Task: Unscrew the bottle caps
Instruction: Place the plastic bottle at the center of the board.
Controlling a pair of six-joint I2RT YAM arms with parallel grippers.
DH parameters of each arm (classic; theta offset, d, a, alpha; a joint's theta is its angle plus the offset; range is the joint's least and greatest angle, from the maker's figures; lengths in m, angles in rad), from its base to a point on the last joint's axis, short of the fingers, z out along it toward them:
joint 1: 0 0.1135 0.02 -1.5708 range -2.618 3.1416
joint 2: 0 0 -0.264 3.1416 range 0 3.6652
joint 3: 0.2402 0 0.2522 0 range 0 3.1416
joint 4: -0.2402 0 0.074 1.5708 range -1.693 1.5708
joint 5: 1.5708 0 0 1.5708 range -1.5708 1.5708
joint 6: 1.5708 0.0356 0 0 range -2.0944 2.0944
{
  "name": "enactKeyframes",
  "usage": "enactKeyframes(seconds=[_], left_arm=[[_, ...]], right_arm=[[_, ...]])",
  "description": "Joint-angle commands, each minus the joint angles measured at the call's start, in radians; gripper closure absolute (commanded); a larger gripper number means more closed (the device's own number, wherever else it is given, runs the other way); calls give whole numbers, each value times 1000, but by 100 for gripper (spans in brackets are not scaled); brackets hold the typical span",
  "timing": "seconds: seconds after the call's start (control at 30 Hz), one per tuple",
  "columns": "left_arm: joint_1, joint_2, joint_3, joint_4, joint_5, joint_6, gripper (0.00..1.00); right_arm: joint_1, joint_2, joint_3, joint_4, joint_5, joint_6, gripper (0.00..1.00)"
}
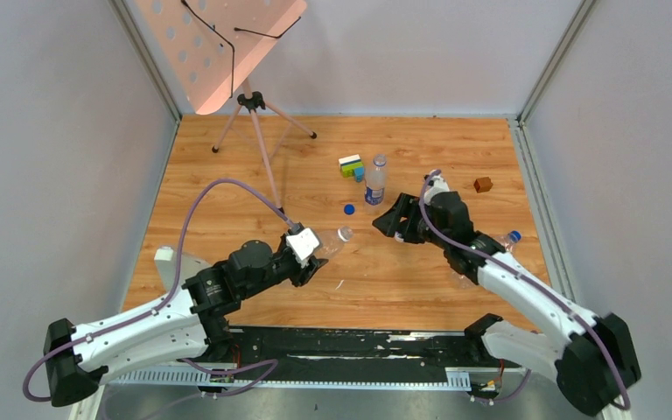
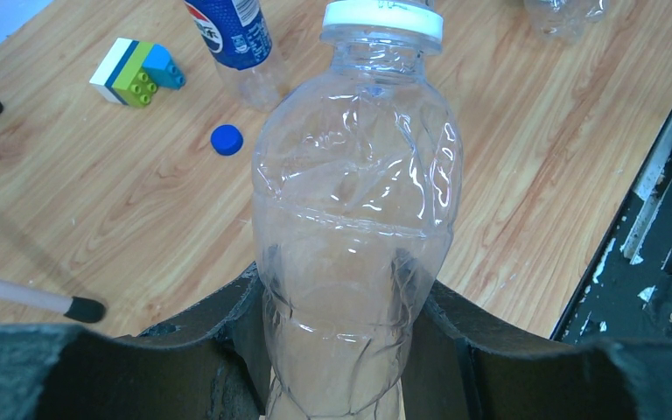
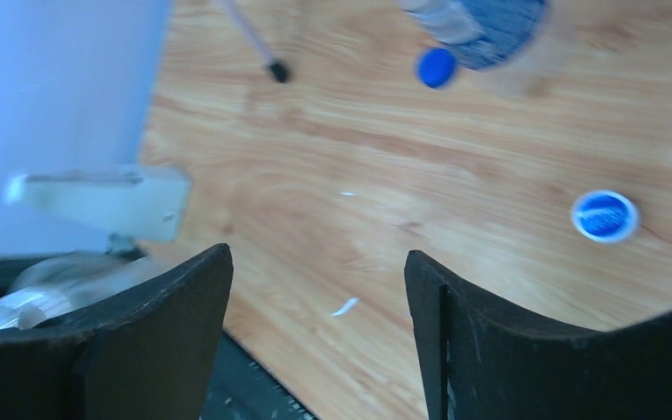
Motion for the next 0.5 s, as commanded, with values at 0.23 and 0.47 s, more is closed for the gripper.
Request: enactKeyframes(seconds=[0.23,0.47], left_arm=[[2,30,-23,222,56,-53,89],[2,66,-14,238,95,-69,89]], right_arm=[[6,-185,43,182,-475,-31,18],[83,-123,90,227,-486,-45,18]])
